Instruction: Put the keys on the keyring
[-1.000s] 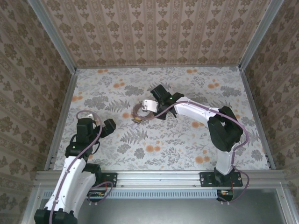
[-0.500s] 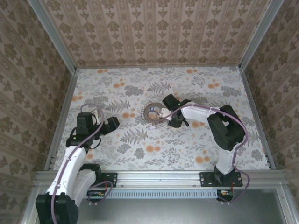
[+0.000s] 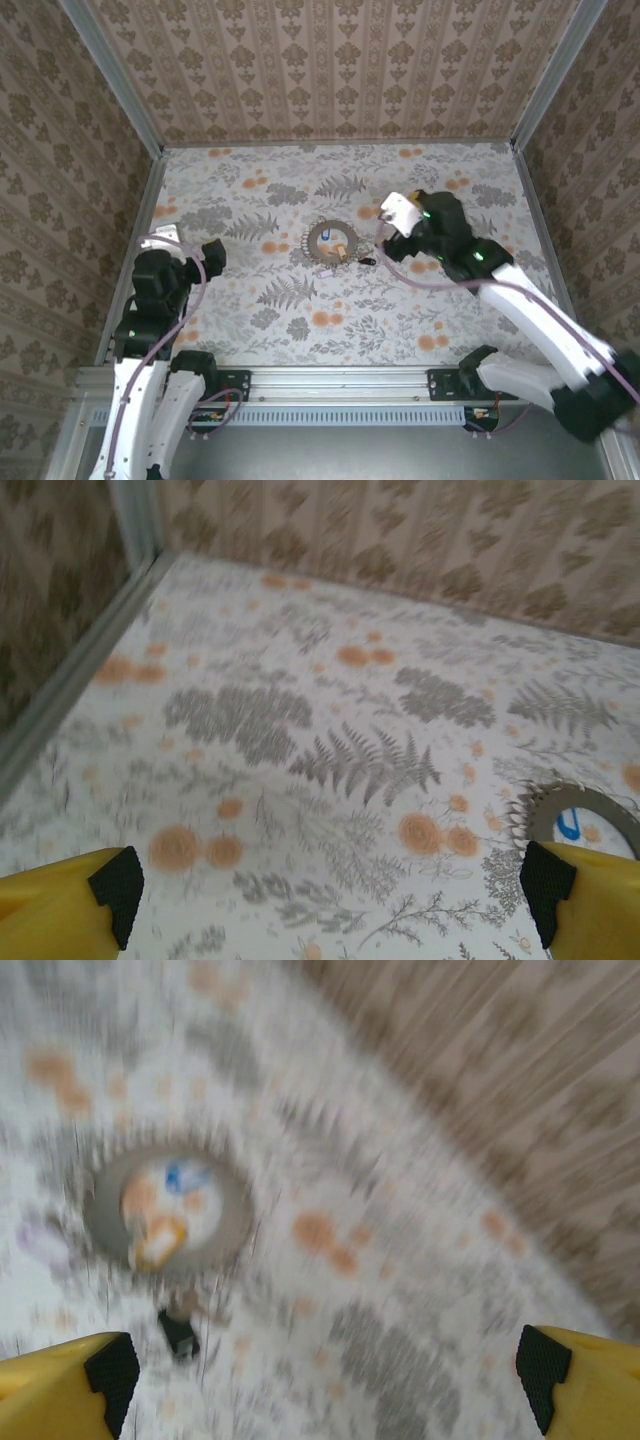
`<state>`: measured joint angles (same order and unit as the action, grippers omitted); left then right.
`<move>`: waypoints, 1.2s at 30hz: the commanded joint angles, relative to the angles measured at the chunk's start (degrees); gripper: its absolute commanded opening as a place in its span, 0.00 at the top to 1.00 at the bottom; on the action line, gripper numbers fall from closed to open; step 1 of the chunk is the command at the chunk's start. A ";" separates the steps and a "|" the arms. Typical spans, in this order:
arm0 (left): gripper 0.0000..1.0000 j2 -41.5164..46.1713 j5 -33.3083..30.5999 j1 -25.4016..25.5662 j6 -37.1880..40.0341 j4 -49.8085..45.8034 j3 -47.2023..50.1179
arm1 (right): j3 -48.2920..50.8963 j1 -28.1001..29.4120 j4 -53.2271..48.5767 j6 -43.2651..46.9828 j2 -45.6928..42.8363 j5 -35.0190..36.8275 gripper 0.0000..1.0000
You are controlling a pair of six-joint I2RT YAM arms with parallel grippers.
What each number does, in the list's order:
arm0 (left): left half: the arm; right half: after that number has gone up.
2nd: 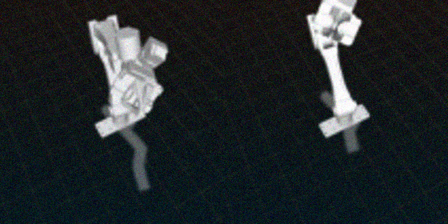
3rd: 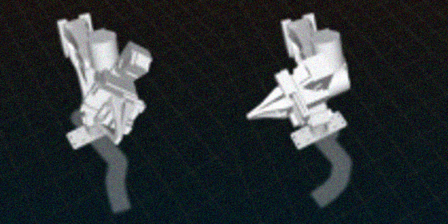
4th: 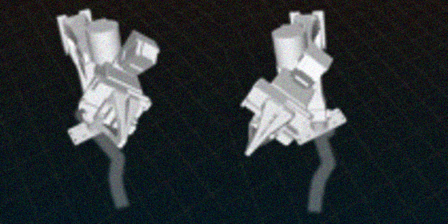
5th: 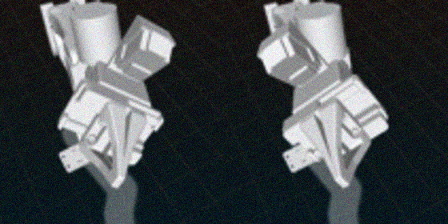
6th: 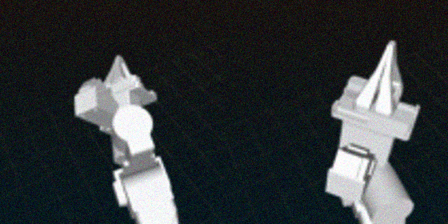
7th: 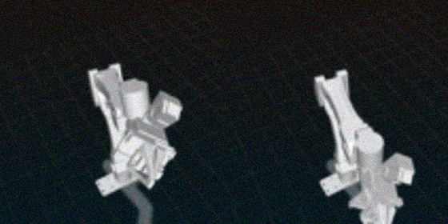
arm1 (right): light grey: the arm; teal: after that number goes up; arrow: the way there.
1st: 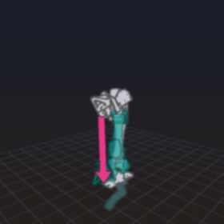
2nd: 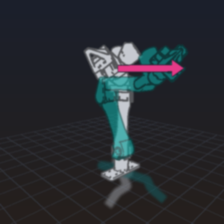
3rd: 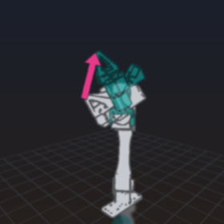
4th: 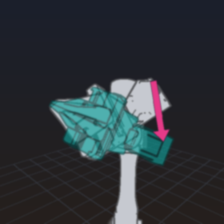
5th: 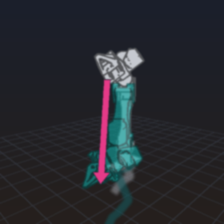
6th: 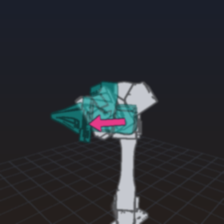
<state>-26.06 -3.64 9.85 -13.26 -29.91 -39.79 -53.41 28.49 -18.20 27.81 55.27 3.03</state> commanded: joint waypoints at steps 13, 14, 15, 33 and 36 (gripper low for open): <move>0.00 7.26 -0.89 5.33 20.71 23.75 23.37 | 39.42 -0.18 22.04 -22.72 -42.95 14.45 0.00; 0.00 6.51 -2.13 5.54 19.75 26.44 24.89 | 41.86 -0.34 24.06 -22.86 -43.01 16.44 0.00; 0.00 5.41 -3.76 5.67 19.02 28.47 25.93 | 43.54 -0.62 26.25 -23.06 -42.24 18.05 0.00; 0.00 -43.83 2.63 -6.22 15.62 74.91 25.15 | 40.20 -28.19 77.47 -30.39 22.08 0.83 0.00; 0.00 -48.46 4.20 -6.95 17.05 75.02 21.92 | 38.96 -29.78 81.58 -32.90 30.36 1.25 0.00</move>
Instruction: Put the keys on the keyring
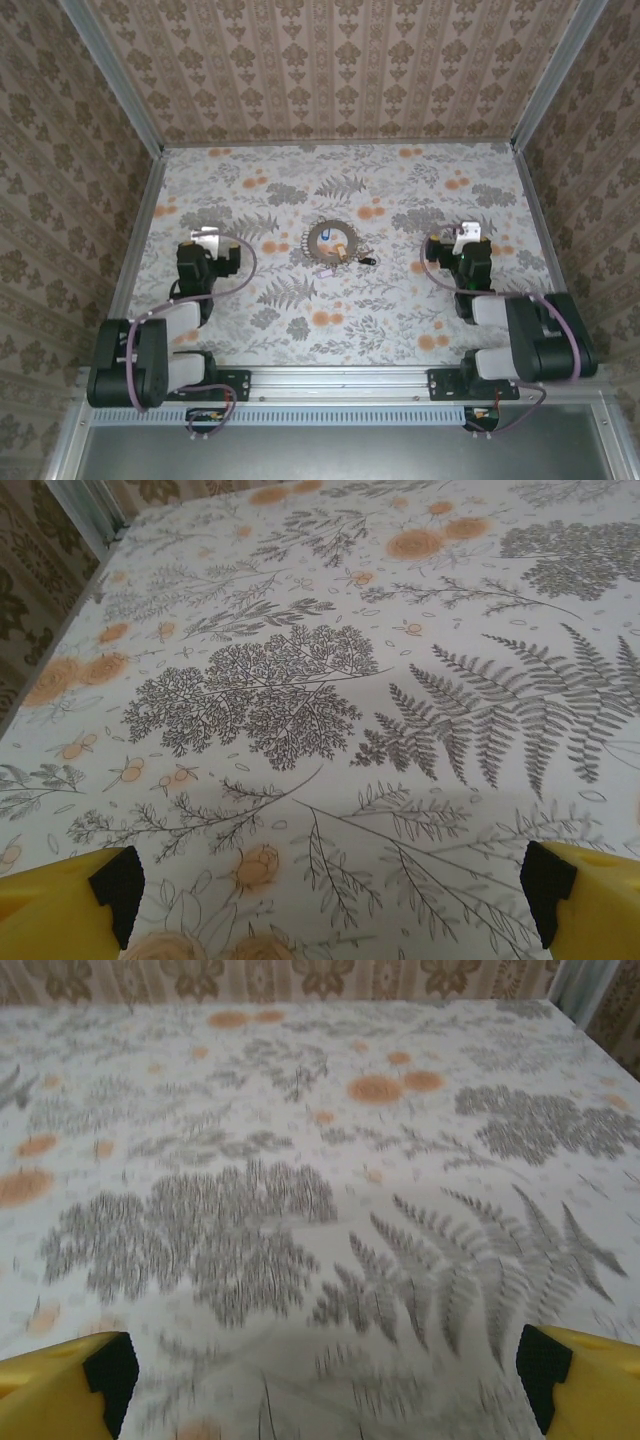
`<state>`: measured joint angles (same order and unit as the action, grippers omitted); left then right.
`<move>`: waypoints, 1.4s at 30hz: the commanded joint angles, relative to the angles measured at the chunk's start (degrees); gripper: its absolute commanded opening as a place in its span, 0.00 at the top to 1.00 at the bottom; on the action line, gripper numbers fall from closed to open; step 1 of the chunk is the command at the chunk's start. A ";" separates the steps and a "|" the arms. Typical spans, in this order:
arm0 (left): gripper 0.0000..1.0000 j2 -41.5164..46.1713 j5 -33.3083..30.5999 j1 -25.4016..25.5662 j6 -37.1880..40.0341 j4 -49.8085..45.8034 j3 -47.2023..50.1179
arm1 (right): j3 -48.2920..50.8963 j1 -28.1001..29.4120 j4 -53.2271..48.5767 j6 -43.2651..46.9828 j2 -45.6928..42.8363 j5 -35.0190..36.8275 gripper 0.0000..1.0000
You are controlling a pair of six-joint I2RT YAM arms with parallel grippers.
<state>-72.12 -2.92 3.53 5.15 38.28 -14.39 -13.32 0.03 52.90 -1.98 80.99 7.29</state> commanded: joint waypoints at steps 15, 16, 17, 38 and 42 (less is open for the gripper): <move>0.00 -16.16 2.22 -1.68 -0.99 11.56 -8.73 | -10.04 0.17 -3.97 -0.71 6.66 -3.39 0.00; 0.00 -15.79 2.12 -1.77 -1.41 10.09 -8.98 | -9.82 0.52 -3.53 -0.49 6.63 -3.11 0.00; 0.00 -15.90 2.18 -1.87 -1.25 10.89 -8.74 | -9.88 0.49 -3.64 -0.48 6.57 -3.14 0.00; 0.00 -15.85 2.24 -1.95 -1.46 10.59 -8.83 | -10.52 0.76 -4.83 -0.13 6.72 -3.00 0.00; 0.00 -15.85 2.30 -1.95 -1.46 10.59 -8.81 | -10.08 0.95 -4.23 -0.03 6.47 -2.83 0.00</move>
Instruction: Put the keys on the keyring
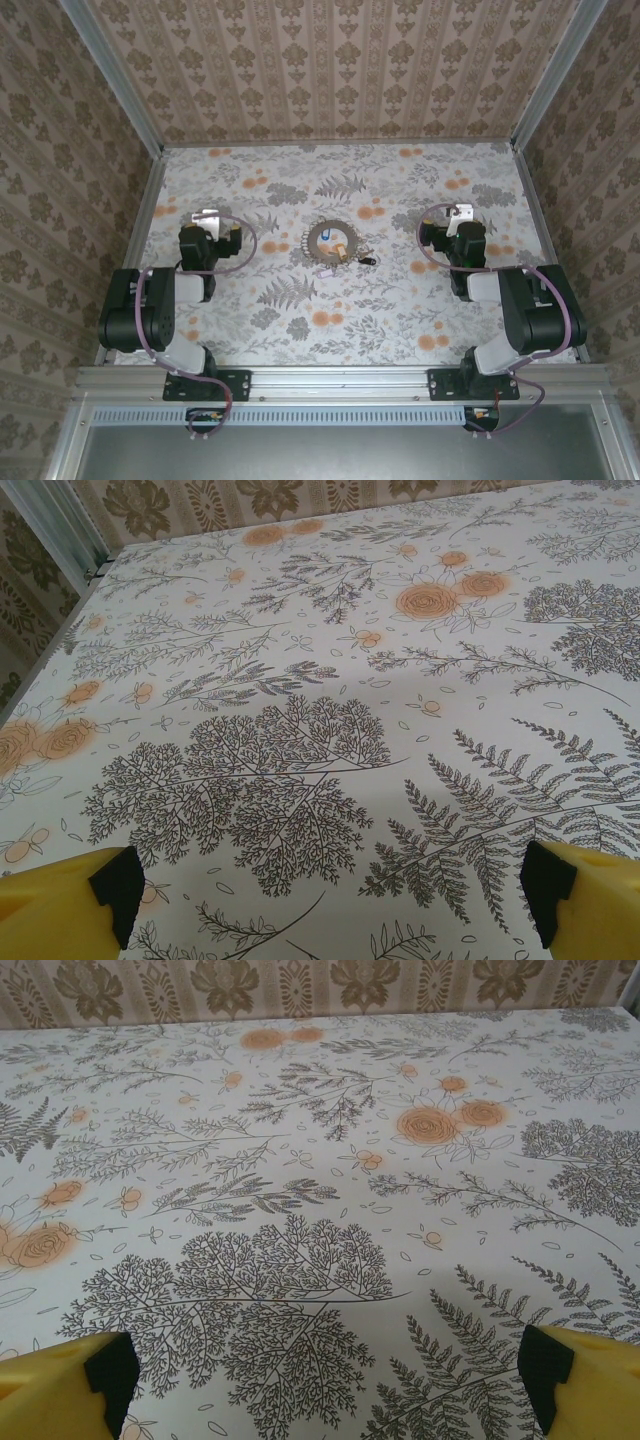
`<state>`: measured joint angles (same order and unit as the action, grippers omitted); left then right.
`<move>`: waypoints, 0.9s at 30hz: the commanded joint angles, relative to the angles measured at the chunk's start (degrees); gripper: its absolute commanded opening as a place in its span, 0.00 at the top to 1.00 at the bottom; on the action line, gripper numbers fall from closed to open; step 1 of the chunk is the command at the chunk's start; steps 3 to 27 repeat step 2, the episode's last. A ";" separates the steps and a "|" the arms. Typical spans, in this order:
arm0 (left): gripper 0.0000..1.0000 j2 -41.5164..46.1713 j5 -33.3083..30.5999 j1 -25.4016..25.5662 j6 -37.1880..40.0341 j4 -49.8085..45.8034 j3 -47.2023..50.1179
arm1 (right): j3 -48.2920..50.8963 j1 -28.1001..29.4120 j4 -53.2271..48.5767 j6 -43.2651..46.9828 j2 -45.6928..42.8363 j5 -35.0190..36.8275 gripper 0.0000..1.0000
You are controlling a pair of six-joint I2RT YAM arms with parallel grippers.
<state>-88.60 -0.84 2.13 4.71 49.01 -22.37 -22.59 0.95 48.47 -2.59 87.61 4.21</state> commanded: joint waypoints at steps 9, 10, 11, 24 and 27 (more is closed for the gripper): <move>0.00 0.59 0.20 -0.61 -1.02 -0.14 -0.83 | -0.60 0.54 0.75 0.74 -0.09 1.49 0.00; 0.00 0.59 0.20 -0.61 -1.02 -0.14 -0.83 | -0.60 0.54 0.75 0.74 -0.09 1.49 0.00; 0.00 0.59 0.20 -0.61 -1.02 -0.14 -0.83 | -0.60 0.54 0.75 0.74 -0.09 1.49 0.00; 0.00 0.59 0.20 -0.61 -1.02 -0.14 -0.83 | -0.60 0.54 0.75 0.74 -0.09 1.49 0.00; 0.00 0.59 0.20 -0.61 -1.02 -0.14 -0.83 | -0.60 0.54 0.75 0.74 -0.09 1.49 0.00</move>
